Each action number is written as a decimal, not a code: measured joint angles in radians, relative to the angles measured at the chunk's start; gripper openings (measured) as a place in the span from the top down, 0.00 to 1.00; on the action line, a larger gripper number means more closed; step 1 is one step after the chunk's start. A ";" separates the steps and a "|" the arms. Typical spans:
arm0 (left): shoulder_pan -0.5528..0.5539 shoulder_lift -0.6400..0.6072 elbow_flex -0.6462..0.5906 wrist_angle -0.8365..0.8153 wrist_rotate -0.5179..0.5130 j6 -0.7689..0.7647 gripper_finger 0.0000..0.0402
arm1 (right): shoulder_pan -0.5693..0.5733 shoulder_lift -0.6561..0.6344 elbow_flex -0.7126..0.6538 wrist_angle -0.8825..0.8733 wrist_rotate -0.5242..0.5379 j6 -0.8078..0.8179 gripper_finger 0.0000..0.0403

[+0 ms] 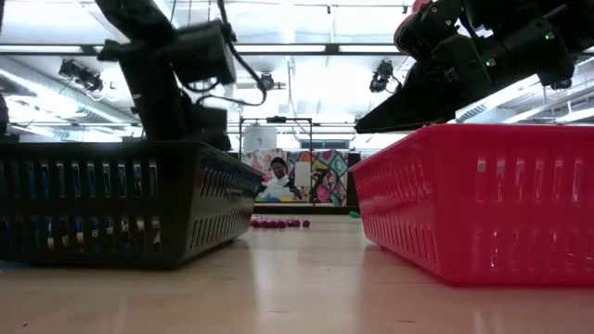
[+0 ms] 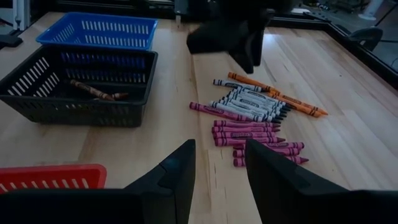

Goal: Sort crayons
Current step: Put the orange crayon into the blue basket

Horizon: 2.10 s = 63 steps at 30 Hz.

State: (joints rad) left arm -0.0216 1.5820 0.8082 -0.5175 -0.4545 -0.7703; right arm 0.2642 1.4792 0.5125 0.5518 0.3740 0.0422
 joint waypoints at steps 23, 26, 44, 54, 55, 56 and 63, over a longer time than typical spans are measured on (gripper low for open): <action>0.109 0.083 0.005 0.032 0.173 0.105 0.79 | 0.001 0.000 0.000 0.000 -0.002 -0.001 0.64; 0.125 0.083 0.005 0.033 0.200 0.115 0.86 | 0.001 0.000 0.000 0.000 -0.002 -0.001 0.64; 0.137 0.006 -0.006 0.019 0.242 0.131 0.93 | 0.001 0.000 0.000 0.000 -0.005 -0.005 0.64; 0.086 -0.120 -0.004 0.007 0.239 0.047 0.93 | 0.001 0.000 0.000 -0.003 -0.005 -0.005 0.64; 0.070 -0.134 -0.003 0.004 0.240 0.029 0.93 | 0.001 0.000 0.000 -0.003 -0.004 -0.005 0.64; 0.052 -0.148 -0.003 0.004 0.244 0.011 0.93 | 0.001 0.000 0.000 -0.003 -0.004 -0.005 0.64; -0.138 -0.233 -0.002 -0.016 0.246 -0.195 0.93 | 0.002 0.000 0.000 -0.002 -0.002 -0.009 0.64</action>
State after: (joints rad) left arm -0.1595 1.3488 0.8066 -0.5332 -0.2089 -0.9655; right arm 0.2657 1.4792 0.5122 0.5498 0.3725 0.0330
